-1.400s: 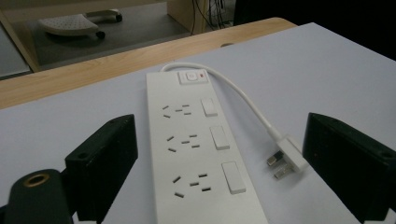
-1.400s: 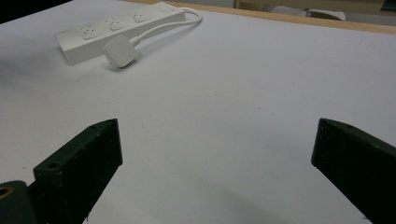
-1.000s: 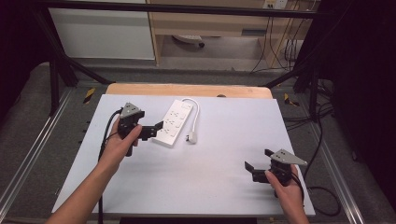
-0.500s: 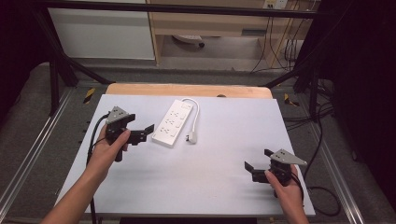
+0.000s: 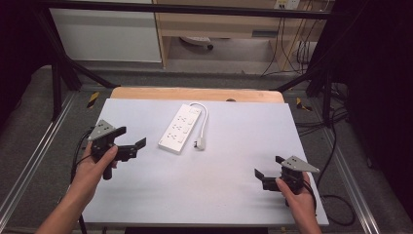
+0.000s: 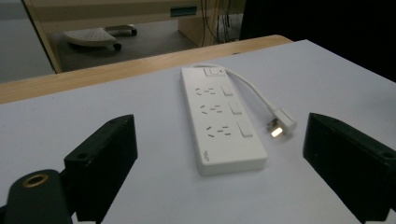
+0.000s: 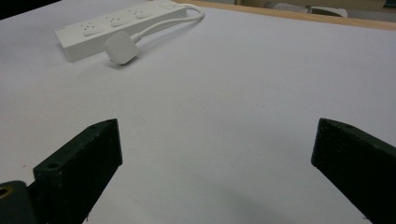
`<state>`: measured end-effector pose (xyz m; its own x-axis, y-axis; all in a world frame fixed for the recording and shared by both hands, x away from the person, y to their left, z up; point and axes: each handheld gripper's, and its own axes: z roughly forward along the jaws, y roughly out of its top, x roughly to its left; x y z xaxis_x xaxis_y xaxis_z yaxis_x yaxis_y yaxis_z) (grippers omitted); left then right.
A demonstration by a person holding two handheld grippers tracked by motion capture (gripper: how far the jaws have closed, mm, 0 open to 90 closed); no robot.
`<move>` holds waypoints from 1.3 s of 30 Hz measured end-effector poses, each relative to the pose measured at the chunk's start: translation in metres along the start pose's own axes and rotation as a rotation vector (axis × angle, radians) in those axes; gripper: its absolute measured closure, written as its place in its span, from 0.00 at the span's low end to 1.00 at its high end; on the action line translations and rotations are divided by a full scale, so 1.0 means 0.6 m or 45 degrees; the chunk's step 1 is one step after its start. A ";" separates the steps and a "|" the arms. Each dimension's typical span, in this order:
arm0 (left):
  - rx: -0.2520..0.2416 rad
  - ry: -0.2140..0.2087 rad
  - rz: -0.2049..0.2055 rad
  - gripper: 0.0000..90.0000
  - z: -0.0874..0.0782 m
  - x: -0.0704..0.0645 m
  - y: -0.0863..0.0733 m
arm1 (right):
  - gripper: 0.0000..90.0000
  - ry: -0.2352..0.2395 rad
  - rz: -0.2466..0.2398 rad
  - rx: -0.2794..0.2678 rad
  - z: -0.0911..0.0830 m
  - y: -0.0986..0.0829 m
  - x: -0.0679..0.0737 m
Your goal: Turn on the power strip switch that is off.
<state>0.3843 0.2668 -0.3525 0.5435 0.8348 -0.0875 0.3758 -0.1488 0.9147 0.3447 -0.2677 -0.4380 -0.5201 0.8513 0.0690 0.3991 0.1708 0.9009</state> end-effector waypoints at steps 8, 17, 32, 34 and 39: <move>-0.041 0.041 -0.044 0.11 -0.041 0.020 -0.031 | 0.02 -0.003 -0.003 0.000 0.001 0.000 0.001; -0.064 0.069 -0.088 0.11 -0.077 0.034 -0.071 | 0.03 -0.005 0.003 0.003 0.001 -0.001 0.001; -0.041 0.074 -0.128 0.12 -0.091 0.038 -0.127 | 0.03 -0.005 -0.004 0.011 0.003 -0.001 0.002; -0.028 0.071 -0.126 0.12 -0.090 0.035 -0.134 | 0.02 -0.005 -0.003 0.012 0.003 -0.001 0.002; 0.002 0.063 -0.117 0.12 -0.087 0.029 -0.149 | 0.02 -0.007 -0.001 0.014 0.003 -0.001 0.002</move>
<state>0.3210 0.3222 -0.4152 0.4688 0.8702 -0.1513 0.4233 -0.0710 0.9032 0.3451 -0.2657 -0.4394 -0.5161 0.8540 0.0659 0.4069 0.1767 0.8962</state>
